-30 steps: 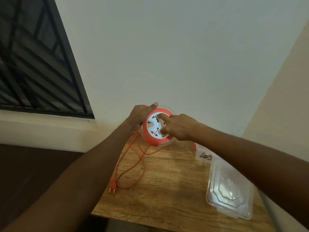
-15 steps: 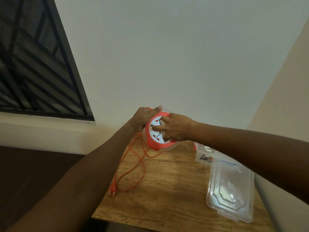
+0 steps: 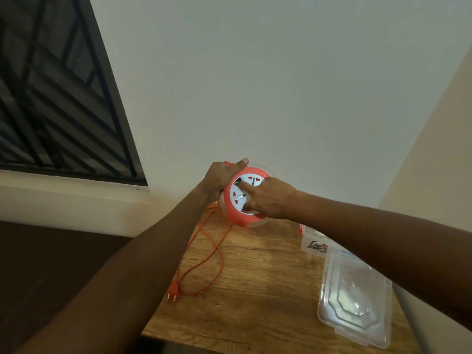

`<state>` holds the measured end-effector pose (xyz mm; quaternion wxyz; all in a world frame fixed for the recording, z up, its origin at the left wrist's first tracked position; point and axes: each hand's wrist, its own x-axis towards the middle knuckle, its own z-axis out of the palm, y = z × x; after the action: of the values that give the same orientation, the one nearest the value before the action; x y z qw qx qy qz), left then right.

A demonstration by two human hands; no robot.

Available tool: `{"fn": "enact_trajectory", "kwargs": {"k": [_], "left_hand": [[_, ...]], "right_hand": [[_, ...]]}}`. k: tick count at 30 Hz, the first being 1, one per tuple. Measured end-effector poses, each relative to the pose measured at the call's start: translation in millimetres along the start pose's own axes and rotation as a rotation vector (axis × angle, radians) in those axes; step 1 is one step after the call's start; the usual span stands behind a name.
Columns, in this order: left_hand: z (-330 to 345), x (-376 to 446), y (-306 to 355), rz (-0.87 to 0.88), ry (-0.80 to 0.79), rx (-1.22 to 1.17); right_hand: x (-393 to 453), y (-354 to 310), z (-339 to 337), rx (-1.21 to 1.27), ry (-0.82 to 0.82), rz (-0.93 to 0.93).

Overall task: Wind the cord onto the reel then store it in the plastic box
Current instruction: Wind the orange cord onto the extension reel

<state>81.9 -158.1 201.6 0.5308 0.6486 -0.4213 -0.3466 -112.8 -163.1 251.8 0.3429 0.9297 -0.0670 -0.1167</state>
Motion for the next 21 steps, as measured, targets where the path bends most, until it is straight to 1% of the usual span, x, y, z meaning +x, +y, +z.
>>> {"fn": "enact_trajectory", "kwargs": {"k": [3, 6, 7, 9, 10, 12, 13, 14, 15, 16, 18, 19, 21], "left_hand": [[1.2, 0.9, 3.8, -0.005, 0.038, 0.010], [7.8, 1.5, 5.5, -0.026, 0.061, -0.074], [12.2, 1.6, 6.1, -0.039, 0.076, -0.094], [20.6, 0.9, 7.3, -0.060, 0.104, -0.071], [24.7, 0.5, 7.7, -0.059, 0.118, -0.042], [29.2, -0.7, 9.3, -0.033, 0.138, 0.016], [29.5, -0.3, 10.4, -0.013, 0.138, 0.058], [28.6, 0.4, 11.3, 0.007, 0.132, 0.102], [26.6, 1.1, 11.9, 0.026, 0.121, 0.132], [23.8, 2.1, 12.4, 0.038, 0.108, 0.143], [15.2, 3.6, 12.0, 0.041, 0.094, 0.129], [10.8, 4.3, 10.3, 0.037, 0.093, 0.112], [4.2, 5.8, 5.5, 0.030, 0.083, 0.097]], "right_hand": [[3.8, -13.1, 4.7, 0.213, 0.053, 0.185], [13.3, -25.5, 2.2, 0.515, 0.078, 0.480], [18.7, -26.9, 0.0, 0.633, 0.058, 0.575], [29.8, -25.8, -7.2, 0.836, -0.030, 0.683], [33.3, -23.5, -10.7, 0.983, -0.067, 0.731], [37.2, -18.1, -15.4, 1.419, -0.129, 0.864], [37.7, -17.9, -16.7, 1.603, -0.133, 0.901], [38.9, -19.0, -15.7, 1.663, -0.114, 0.911], [39.6, -20.3, -14.4, 1.645, -0.091, 0.909], [39.4, -21.9, -12.4, 1.568, -0.073, 0.877], [31.4, -20.0, -5.6, 1.345, -0.014, 0.727], [24.3, -15.5, -1.3, 1.208, -0.003, 0.629], [8.7, -2.5, 10.3, 0.815, -0.012, 0.479]]}}
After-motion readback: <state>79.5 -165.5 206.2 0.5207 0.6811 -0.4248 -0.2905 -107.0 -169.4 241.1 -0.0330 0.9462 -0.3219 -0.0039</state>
